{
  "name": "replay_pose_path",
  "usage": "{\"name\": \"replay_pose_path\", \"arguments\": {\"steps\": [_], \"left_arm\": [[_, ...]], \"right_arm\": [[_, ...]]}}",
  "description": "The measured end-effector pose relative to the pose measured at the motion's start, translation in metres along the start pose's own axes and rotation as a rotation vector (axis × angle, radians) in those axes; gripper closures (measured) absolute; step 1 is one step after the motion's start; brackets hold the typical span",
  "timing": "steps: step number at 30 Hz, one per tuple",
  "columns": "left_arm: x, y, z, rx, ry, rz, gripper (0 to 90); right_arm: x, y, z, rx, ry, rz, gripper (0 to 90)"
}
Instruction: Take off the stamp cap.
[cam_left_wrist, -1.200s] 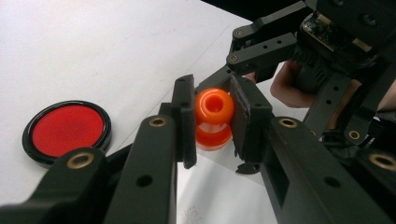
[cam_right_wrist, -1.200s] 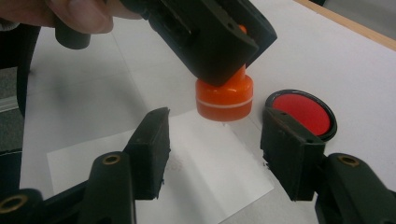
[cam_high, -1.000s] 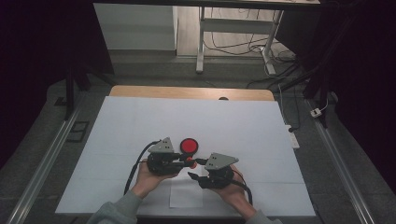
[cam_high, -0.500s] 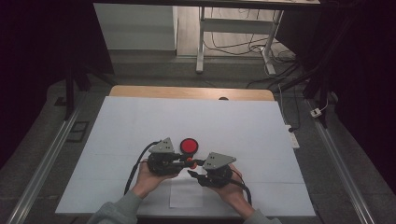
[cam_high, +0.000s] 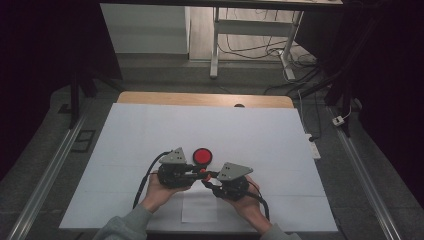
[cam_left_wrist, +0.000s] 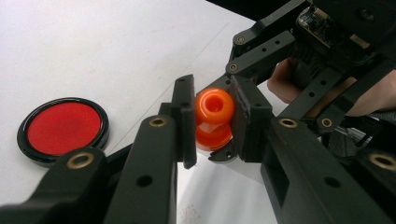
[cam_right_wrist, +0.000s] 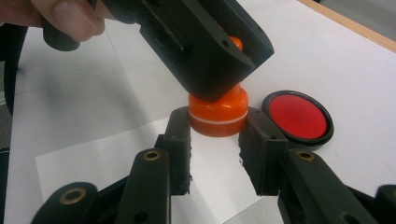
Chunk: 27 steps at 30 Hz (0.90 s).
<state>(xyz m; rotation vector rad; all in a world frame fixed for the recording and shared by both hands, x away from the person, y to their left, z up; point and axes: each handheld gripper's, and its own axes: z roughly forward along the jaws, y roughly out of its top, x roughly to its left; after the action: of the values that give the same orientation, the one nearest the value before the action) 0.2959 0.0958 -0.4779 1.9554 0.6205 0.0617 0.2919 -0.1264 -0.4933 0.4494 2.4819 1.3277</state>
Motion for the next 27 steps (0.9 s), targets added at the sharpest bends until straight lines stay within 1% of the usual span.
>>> {"name": "replay_pose_path", "arguments": {"steps": [5,11,13,19,23,27], "left_arm": [[0.0007,-0.0001,-0.0006,-0.001,-0.005,-0.003,72.8],[0.0006,-0.0008,-0.0013,-0.008,-0.007,0.01,73.0],[0.0005,-0.0009,-0.0013,-0.01,-0.008,0.011,73.0],[0.0,-0.0013,-0.0014,-0.012,-0.003,0.016,73.0],[-0.0004,-0.002,-0.0011,-0.018,-0.002,0.016,73.1],[-0.0025,-0.0019,-0.0011,-0.023,0.008,0.03,73.1]], "right_arm": [[0.0011,0.0006,-0.0002,0.003,-0.006,-0.007,64.6],[0.0021,0.0001,-0.0008,-0.002,-0.013,-0.013,64.9],[0.0031,-0.0001,-0.0008,-0.009,-0.019,-0.015,64.9],[0.004,-0.0003,-0.001,-0.008,-0.028,-0.02,65.1],[0.0031,-0.0005,-0.0015,-0.005,-0.022,-0.017,65.1],[0.0027,-0.0006,-0.0019,-0.01,-0.016,-0.008,65.2]]}}
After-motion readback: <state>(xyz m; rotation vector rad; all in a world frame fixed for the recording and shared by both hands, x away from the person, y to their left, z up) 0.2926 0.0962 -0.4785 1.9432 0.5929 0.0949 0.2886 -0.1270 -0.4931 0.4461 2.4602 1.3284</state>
